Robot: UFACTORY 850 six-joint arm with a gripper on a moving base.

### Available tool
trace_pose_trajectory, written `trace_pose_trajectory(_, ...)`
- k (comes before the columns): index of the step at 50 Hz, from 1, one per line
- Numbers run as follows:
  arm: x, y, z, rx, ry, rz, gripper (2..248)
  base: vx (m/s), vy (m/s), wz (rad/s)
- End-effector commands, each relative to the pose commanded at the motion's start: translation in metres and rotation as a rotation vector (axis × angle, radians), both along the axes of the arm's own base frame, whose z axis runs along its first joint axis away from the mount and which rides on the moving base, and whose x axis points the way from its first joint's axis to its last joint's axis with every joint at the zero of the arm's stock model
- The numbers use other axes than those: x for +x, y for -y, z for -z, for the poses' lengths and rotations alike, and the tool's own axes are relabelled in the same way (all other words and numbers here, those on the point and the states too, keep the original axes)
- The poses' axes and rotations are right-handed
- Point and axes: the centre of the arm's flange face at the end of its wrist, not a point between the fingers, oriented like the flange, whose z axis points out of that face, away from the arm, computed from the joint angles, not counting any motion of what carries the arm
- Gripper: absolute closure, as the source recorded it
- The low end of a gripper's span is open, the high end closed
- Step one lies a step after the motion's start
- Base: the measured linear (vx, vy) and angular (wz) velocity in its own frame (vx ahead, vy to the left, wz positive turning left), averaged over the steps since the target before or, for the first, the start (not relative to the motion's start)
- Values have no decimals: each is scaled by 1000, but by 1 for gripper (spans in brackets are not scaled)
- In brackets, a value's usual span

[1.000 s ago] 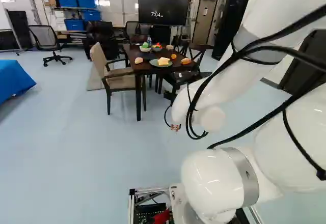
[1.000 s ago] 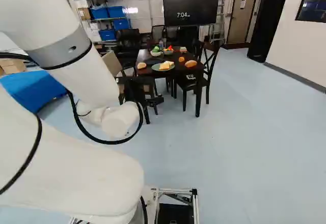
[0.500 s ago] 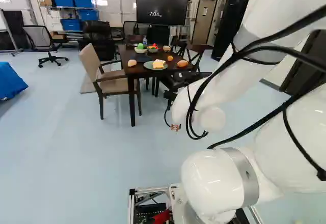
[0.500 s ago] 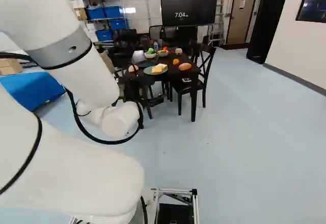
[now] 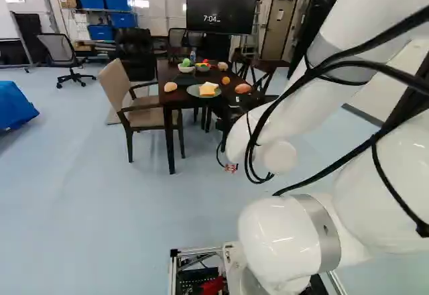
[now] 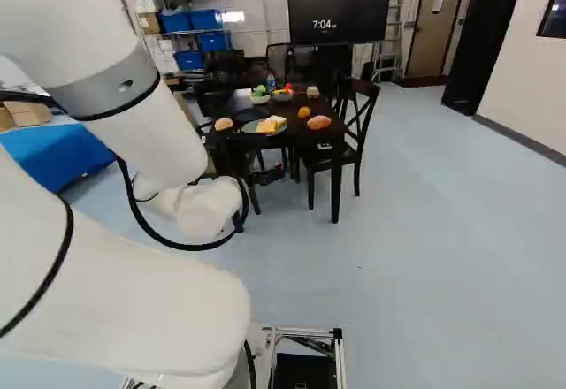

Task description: Move the croissant to the empty plate

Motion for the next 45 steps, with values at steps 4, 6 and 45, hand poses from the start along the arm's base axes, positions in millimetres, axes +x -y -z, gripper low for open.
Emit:
trace_pose_trajectory(4, 0, 0, 0, 0, 0, 0, 3, 230, -99, 241)
trace_pose_trajectory(6, 0, 0, 0, 0, 0, 0, 3, 246, -88, 250)
trace_pose_trajectory(45, 0, 0, 0, 0, 0, 0, 3, 265, -56, 43)
